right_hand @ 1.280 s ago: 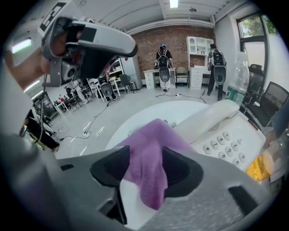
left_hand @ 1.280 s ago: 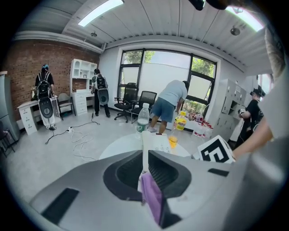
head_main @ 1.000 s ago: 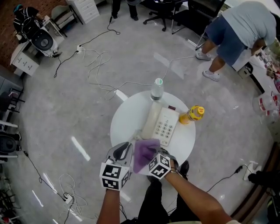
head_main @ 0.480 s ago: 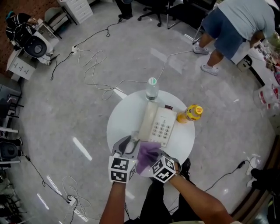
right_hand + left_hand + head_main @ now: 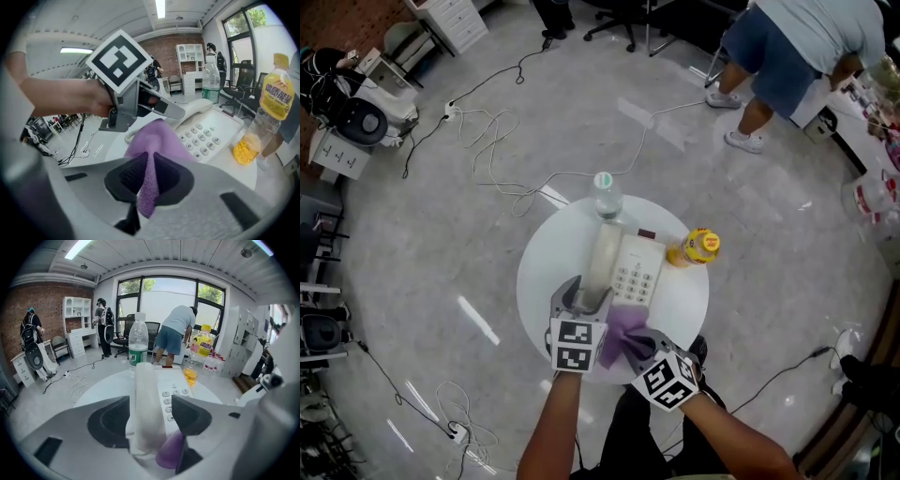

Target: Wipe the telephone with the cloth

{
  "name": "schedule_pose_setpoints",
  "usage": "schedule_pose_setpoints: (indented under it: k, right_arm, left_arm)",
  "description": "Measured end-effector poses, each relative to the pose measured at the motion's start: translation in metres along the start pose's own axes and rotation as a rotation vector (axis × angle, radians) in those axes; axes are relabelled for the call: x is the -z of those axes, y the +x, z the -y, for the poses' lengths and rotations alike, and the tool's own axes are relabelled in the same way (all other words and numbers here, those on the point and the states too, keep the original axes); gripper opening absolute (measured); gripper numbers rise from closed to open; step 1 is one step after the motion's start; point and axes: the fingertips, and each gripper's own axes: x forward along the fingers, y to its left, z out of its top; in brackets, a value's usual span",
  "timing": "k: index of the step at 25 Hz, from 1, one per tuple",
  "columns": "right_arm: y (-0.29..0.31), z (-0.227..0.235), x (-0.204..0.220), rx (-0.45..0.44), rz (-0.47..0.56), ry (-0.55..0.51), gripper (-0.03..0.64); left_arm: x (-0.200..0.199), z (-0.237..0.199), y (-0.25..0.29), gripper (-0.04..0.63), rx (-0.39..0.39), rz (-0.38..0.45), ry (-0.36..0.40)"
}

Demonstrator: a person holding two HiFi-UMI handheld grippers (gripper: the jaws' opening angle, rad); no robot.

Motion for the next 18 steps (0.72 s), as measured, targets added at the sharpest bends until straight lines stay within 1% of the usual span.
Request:
schedule_pose_setpoints:
  k: [6,14,16,18]
  right_arm:
    - [-0.022,0.017,0.004,0.017,0.019,0.019,0.02]
    - [-0.044,0.036,0.013,0.035,0.039,0.057,0.021]
    - [-0.049,0.04,0.014,0.037,0.047,0.071,0.021]
    - [-0.052,0.044,0.016,0.037,0.055,0.096,0.021]
  left_arm:
    - [0.002,0.0,0.025,0.268,-0.04,-0.051,0.026]
    - [0.008,-0.003,0.049,0.268,-0.086,-0.117,0.072]
    - [0.01,-0.002,0.051,0.264,-0.08,-0.112,0.066]
    - [0.012,-0.002,0.051,0.244,-0.077,-0.111,0.036]
